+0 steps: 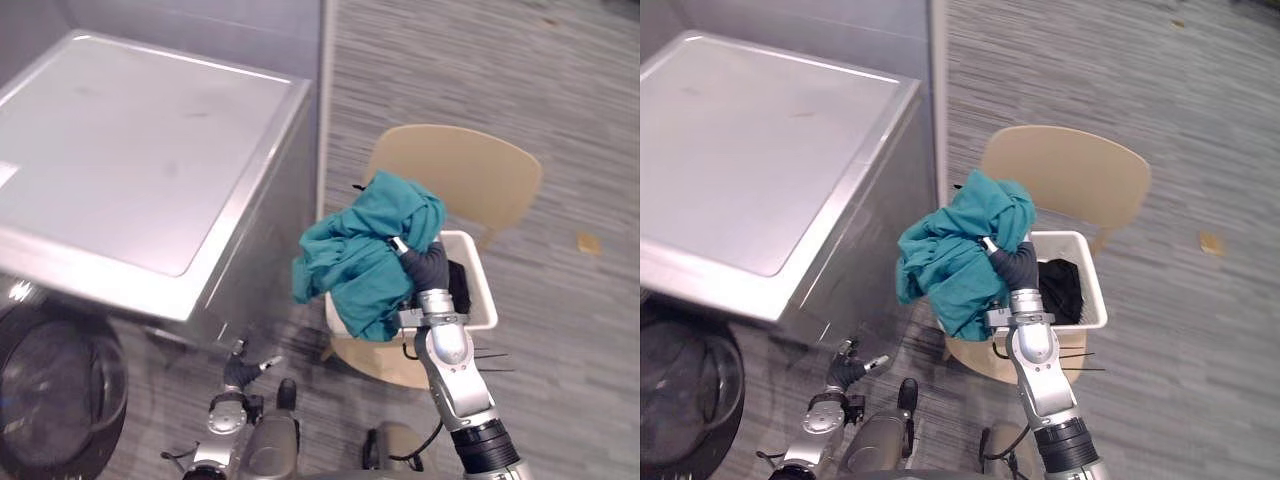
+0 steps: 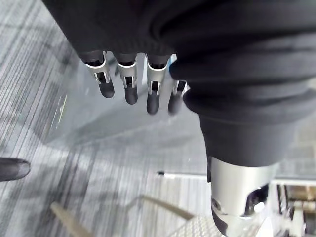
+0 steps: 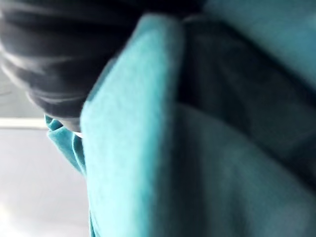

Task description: Pick up the laundry basket with both hands and put the clothes into the washing machine.

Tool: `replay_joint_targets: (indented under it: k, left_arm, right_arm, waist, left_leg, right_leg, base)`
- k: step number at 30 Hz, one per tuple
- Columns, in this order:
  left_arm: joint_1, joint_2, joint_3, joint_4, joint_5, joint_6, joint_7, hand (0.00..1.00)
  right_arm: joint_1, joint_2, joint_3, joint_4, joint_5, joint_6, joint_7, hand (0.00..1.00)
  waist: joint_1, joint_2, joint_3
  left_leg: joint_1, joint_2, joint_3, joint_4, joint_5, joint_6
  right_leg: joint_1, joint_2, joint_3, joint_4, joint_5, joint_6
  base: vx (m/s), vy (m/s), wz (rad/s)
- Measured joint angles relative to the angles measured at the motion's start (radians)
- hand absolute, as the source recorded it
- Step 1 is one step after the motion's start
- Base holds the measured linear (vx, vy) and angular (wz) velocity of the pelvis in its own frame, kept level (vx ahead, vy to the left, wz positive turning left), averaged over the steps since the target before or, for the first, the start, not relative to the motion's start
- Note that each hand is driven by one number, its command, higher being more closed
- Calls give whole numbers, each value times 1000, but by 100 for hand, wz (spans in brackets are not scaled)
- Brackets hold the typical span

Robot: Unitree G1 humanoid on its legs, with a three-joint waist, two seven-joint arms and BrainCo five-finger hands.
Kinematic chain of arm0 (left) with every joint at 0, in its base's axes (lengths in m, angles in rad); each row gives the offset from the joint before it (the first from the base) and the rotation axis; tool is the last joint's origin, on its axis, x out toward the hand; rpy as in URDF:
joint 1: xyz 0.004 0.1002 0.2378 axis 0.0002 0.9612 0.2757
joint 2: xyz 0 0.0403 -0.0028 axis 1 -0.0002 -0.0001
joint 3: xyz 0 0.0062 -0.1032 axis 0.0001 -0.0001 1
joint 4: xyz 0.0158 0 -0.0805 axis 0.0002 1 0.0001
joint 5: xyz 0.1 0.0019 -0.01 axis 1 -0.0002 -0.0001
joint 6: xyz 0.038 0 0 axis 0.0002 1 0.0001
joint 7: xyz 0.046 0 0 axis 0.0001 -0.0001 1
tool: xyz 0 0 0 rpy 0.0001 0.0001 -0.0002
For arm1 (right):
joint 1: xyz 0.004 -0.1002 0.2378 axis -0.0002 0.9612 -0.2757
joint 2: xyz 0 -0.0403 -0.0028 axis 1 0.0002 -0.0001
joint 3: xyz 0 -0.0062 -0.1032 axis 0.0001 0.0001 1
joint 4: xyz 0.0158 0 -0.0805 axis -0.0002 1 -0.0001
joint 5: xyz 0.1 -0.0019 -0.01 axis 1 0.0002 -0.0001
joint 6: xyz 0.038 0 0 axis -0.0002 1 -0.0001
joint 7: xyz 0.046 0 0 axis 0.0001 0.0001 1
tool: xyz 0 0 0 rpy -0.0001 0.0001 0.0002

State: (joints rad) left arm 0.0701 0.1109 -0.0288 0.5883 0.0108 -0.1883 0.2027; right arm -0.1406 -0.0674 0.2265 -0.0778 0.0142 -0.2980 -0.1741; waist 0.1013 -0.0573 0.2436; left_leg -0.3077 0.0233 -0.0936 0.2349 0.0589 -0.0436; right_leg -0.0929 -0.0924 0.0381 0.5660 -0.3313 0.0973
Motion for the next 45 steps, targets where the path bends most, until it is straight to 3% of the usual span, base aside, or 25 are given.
replay_joint_targets:
  k: [1,2,3,4,5,6,7,8,9,10,12,13,14,16,17,19,21,27,28,30,31,38,45]
  left_arm:
    - [31,-19,-8,-60,-2,-11,7,0]
    - [44,-30,-15,-86,-2,-13,12,0]
    - [65,-52,-40,-133,-4,-13,16,0]
    - [82,-65,-73,-177,-11,-13,15,0]
    - [92,-70,-97,-203,-12,-14,12,0]
    - [115,-78,-135,-263,-11,-16,3,0]
    - [117,-70,-147,-289,-9,-17,-6,0]
    - [110,-50,-160,-326,-7,-20,-13,0]
    - [110,-33,-159,-353,-3,-32,-19,0]
    - [111,-26,-158,-368,-2,-38,-24,0]
    - [109,-17,-159,-442,-2,-75,-26,0]
    - [105,-18,-164,-451,-2,-84,-26,0]
    - [95,-20,-183,-473,0,-96,-28,0]
    - [57,-21,-225,-498,2,-107,-29,0]
    - [31,-17,-242,-504,2,-111,-28,0]
    - [9,7,-273,-503,4,-112,-27,0]
    - [-9,28,-311,-502,10,-112,-26,0]
    - [-77,29,-363,-490,41,-109,-1,0]
    - [-82,30,-364,-480,42,-108,1,100]
    - [-111,34,-373,-436,42,-99,17,100]
    - [-115,34,-374,-429,42,-99,18,100]
    - [-121,68,-405,-420,42,-94,44,100]
    - [-119,69,-400,-421,53,-102,60,100]
  right_arm:
    - [-40,-12,-1,27,-9,-1,-2,100]
    - [-55,-24,-2,41,-11,-2,-7,100]
    - [-79,-47,-6,77,-13,-2,-22,100]
    - [-85,-70,-23,115,-17,1,-32,100]
    - [-84,-79,-31,132,-20,2,-40,100]
    - [-74,-102,-47,144,-26,13,-40,100]
    - [-70,-102,-55,145,-28,14,-39,100]
    - [-66,-100,-69,145,-28,16,-39,100]
    - [-61,-105,-70,143,-30,15,-35,100]
    - [-55,-110,-69,142,-33,15,-31,100]
    - [-33,-121,-51,142,-35,15,-6,100]
    - [-25,-122,-48,142,-35,15,1,100]
    - [-9,-127,-37,143,-35,15,6,100]
    - [-7,-134,-36,143,-35,15,24,100]
    - [-8,-130,-33,143,-35,15,29,100]
    - [-8,-98,-6,164,-47,22,50,100]
    - [-5,-66,45,176,-54,23,67,100]
    - [-14,-27,185,198,-38,23,94,100]
    - [-18,-28,188,209,-29,24,95,100]
    - [-43,-31,213,236,2,39,96,100]
    - [-49,-32,220,242,9,40,96,0]
    - [-71,-88,284,243,93,43,104,0]
    - [-54,-120,281,207,50,38,108,0]
  waist:
    - [20,23,-10]
    - [21,35,-11]
    - [19,72,-7]
    - [19,107,-5]
    - [19,122,-3]
    - [9,148,-14]
    - [0,135,-9]
    - [-28,85,2]
    - [-32,69,-2]
    - [-32,74,-6]
    - [-32,106,-25]
    - [-33,115,-32]
    - [-37,138,-50]
    - [-48,178,-82]
    - [-55,171,-86]
    - [-44,121,-101]
    - [-34,88,-120]
    - [-32,80,-137]
    - [-32,80,-137]
    - [-31,81,-140]
    - [-32,81,-140]
    - [-30,83,-188]
    - [-32,84,-199]
  left_leg:
    - [-53,16,-28,-24,48,-11]
    - [-67,22,-48,-40,73,-14]
    - [-82,39,-79,-82,130,-20]
    - [-77,47,-81,-143,222,-6]
    - [-59,45,-77,-204,295,14]
    - [-20,45,-13,-252,155,45]
    - [-38,22,-2,-239,104,77]
    - [-89,-19,70,-119,81,88]
    - [-105,-29,129,15,79,87]
    - [-97,-21,150,78,63,74]
    - [15,34,159,191,-89,32]
    - [54,43,156,180,-100,27]
    - [157,62,155,64,-117,0]
    - [230,74,146,-129,-114,-7]
    - [235,71,133,-178,-103,-24]
    - [235,48,117,-199,-84,-25]
    - [250,25,115,-198,-79,-20]
    - [268,3,99,-205,-55,-13]
    - [273,4,99,-213,-46,-17]
    - [293,17,99,-252,-22,-22]
    - [297,21,99,-261,-18,-23]
    - [319,64,113,-294,-9,-36]
    - [324,82,132,-304,-4,-45]
  right_leg:
    - [1,29,-26,-90,-30,-45]
    - [1,40,-42,-118,-40,-59]
    - [4,72,-73,-142,-47,-71]
    - [7,97,-109,-148,-43,-89]
    - [5,102,-141,-149,-37,-100]
    - [11,86,-213,-154,-28,-130]
    - [7,60,-248,-154,-25,-139]
    - [-5,-13,-294,-159,-11,-146]
    - [-5,-50,-319,-205,32,-143]
    - [4,-56,-327,-236,57,-142]
    - [7,-60,-356,-290,117,-122]
    - [7,-60,-365,-291,120,-118]
    - [7,-58,-385,-292,127,-104]
    - [3,-50,-435,-306,143,-78]
    - [-1,-54,-457,-306,149,-69]
    - [2,-71,-474,-309,164,-55]
    - [25,-88,-473,-313,169,-45]
    - [64,-97,-470,-349,194,-31]
    - [66,-95,-469,-353,197,-35]
    - [70,-79,-464,-366,208,-41]
    - [70,-74,-463,-365,208,-42]
    - [67,-34,-429,-358,206,-53]
    - [31,-14,-390,-312,187,-73]
  base:
    - [-199,-146,37]
    - [-336,-225,62]
    - [-336,-178,89]
    - [-418,-206,107]
    - [-395,-89,125]
    - [-309,-26,120]
    - [-364,-39,162]
    - [-317,-94,149]
    - [-308,-95,121]
    - [-250,-31,64]
    - [-197,93,40]
    - [-146,160,48]
    - [-101,181,57]
    - [-89,229,77]
    - [-53,208,75]
    - [-16,171,38]
    - [1,135,19]
    - [-26,46,11]
    - [-47,-31,-3]
    - [-53,-57,-6]
    - [-55,-74,-11]
    - [-42,-74,-10]
    - [-7,-56,-12]
